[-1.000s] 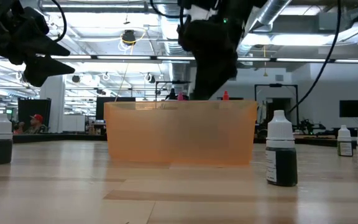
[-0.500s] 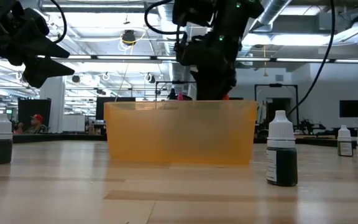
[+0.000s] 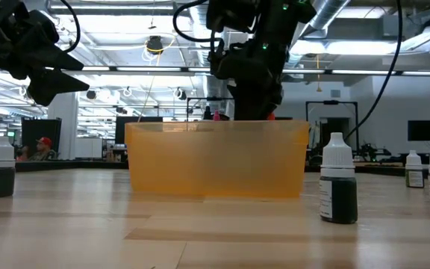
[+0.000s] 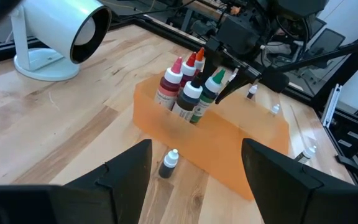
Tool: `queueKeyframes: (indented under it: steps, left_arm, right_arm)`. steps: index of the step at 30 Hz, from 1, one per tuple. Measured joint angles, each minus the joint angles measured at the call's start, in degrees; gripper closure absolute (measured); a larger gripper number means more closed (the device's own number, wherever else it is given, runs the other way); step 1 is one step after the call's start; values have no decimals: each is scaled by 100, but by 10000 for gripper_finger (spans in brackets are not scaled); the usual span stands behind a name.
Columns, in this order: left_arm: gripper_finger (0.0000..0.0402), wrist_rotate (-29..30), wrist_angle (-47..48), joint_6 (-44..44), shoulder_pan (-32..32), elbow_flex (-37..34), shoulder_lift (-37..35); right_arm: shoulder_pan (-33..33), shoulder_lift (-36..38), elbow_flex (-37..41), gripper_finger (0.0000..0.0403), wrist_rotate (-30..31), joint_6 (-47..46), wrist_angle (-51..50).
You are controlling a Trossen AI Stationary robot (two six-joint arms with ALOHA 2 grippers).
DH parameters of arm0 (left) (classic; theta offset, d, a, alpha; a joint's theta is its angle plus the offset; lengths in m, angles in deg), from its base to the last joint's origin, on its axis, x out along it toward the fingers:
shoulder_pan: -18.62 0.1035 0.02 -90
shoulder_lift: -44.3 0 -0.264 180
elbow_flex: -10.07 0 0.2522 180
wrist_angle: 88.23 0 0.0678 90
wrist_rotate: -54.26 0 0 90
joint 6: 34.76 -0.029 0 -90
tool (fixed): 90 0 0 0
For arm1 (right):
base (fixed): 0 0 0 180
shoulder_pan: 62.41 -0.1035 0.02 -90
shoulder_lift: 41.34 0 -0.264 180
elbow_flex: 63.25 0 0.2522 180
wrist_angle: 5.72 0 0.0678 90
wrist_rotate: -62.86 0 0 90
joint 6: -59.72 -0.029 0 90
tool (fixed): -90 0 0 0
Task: Pick & Place food coloring
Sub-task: Put the large green food coloring bottle into the orange bin
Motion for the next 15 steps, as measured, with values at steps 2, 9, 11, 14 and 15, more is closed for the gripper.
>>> queueKeyframes:
  steps: [2, 9, 11, 14, 15]
  left_arm:
    - [161, 0, 2, 0, 0, 0, 0]
    - [161, 0, 0, 0, 0, -2, 0]
    - [161, 0, 0, 0, 0, -2, 0]
    - [161, 0, 1, 0, 0, -2, 0]
    - [161, 0, 0, 0, 0, -2, 0]
  right_arm:
    - [0, 0, 0, 215, -13, 1, 0]
    - [0, -2, 2, 179, -97, -6, -64]
    - [4, -2, 4, 172, -153, -3, -82]
    - [0, -7, -59, 168, -191, 30, -226]
    - [0, -9, -128, 168, -197, 32, -318]
